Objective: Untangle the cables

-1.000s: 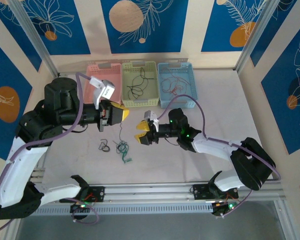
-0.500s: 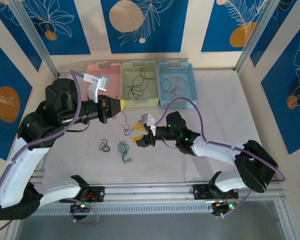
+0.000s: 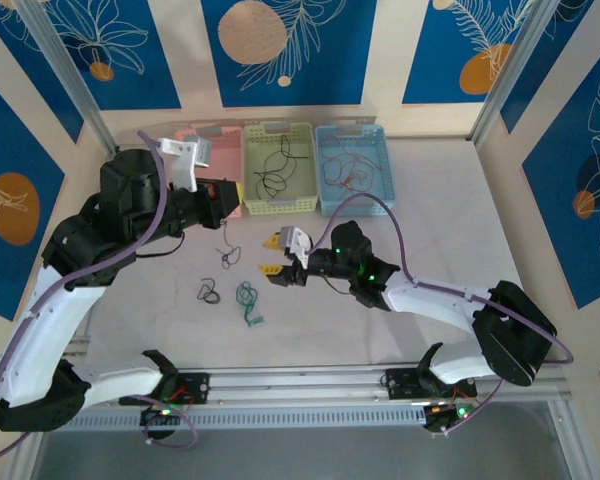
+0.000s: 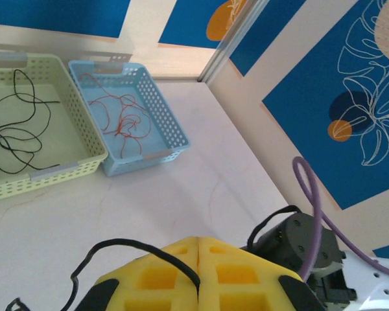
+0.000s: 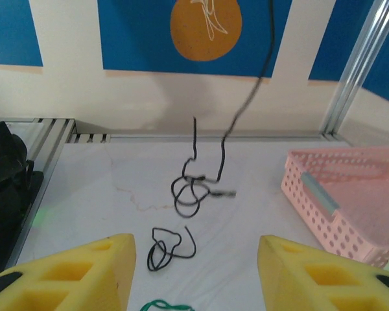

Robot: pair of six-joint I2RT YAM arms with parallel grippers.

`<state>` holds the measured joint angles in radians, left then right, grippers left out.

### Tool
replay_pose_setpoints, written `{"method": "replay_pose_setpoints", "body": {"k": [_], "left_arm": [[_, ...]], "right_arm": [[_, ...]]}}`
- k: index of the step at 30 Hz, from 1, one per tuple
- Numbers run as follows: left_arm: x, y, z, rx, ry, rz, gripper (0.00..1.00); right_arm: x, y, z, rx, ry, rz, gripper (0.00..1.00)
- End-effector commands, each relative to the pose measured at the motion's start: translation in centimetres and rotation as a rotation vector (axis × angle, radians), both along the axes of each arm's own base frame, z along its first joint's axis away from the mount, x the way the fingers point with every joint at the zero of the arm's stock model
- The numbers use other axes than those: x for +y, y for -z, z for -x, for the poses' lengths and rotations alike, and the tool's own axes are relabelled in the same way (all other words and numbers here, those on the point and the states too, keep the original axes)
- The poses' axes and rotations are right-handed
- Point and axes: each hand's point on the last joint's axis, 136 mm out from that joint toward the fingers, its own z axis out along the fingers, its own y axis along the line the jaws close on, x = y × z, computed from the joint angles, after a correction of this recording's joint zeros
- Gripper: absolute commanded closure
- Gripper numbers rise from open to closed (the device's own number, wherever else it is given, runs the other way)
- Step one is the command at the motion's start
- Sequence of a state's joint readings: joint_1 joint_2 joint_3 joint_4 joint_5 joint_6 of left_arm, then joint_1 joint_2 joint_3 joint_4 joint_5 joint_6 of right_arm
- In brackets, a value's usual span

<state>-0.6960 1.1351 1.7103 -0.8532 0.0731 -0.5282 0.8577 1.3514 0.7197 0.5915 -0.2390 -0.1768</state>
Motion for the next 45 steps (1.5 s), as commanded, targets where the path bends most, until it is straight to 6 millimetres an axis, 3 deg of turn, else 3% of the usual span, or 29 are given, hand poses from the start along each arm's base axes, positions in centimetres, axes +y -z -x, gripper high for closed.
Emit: {"method": "replay_pose_setpoints", "body": {"k": [1, 9, 24, 45], "left_arm": [[0.4, -0.9, -0.1, 0.000, -0.035, 0.024, 1.00], [0.4, -0.9, -0.7, 0.016, -0.062, 0.030, 1.00], [-0.3, -1.0, -0.8, 0.027, -0.042, 0.050, 1.00], [-0.3, -1.2, -0.7, 0.023, -0.038, 0.065, 1.00]], "right_arm": [[0.8, -3.5, 0.6, -0.096, -0.033, -0.065, 0.48], [3.2, -4.1, 1.2, -0.138, -0.079, -0.082, 0.51], [6.0, -2.4, -0.9, -0.214, -0.065, -0.041, 0.53], [7.4, -0.6, -2.7, -0.219, -0.039, -0.014, 0.56]]}}
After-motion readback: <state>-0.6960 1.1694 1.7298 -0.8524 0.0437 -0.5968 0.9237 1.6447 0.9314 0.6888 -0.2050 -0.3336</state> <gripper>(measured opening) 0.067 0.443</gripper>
